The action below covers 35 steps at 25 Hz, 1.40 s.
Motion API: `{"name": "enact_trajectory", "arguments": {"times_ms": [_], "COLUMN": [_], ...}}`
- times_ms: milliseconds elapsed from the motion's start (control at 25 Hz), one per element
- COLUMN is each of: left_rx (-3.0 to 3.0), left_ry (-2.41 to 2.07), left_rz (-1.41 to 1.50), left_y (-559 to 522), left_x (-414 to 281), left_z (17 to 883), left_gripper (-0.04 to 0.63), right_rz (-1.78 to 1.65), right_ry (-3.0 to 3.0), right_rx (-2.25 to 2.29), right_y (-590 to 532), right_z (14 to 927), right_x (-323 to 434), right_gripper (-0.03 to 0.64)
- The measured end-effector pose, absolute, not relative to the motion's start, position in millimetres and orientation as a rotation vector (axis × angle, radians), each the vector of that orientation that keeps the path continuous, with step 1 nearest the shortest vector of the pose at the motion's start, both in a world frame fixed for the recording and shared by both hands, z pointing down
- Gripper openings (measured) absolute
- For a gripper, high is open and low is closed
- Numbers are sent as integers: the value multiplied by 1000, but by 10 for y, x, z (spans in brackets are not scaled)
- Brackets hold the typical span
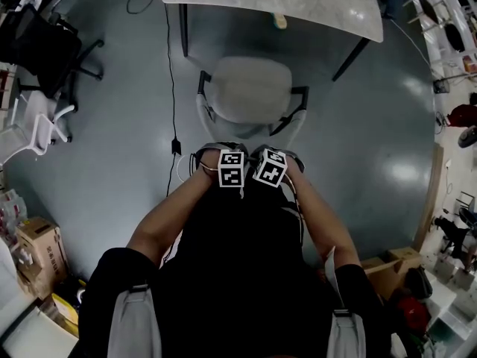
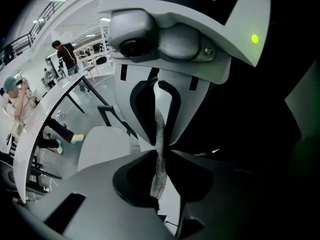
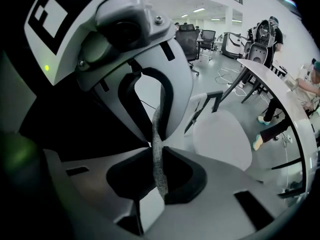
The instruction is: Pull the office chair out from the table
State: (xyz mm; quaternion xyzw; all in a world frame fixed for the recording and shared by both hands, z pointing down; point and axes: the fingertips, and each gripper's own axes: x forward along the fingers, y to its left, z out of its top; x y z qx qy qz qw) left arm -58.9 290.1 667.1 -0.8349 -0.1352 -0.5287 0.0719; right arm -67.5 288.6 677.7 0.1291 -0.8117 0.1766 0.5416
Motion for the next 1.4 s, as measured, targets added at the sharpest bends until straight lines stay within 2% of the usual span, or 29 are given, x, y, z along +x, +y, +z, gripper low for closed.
{"name": "enact_trajectory", "arguments": {"times_ms": [440,640,840,1000,1160,1400], "left_rx": [-2477,-2575,-2956,-3070,-3134,-3243], "left_ry": [-325,-286,-93,145,222,142], "left_rz": [-1649,-1627,-1285,-986,-682,-334], "left_y": [2888,2848,2620,2346,2234,2289], "left_x": [-558,-592,-404,-349,-207,-75], "left_z": [6761,6596,5902,5125,4335,3594], "left_gripper": [91,96,74,37,16,12], "right_rz": [420,519,649,652,542,371], "right_ry": [-1972,-2149,-2484,-2726,-2869,-2981], "right_rx": [291,388,610,804,921,995], "right_y": [2879,2753,2373,2154,2165,2427], "right_z": [6817,6418,5530,4602,3811,3208], "right_x": [-645,-679,-542,-279,-12,166], "right_gripper": [89,83,80,40,26,20]}}
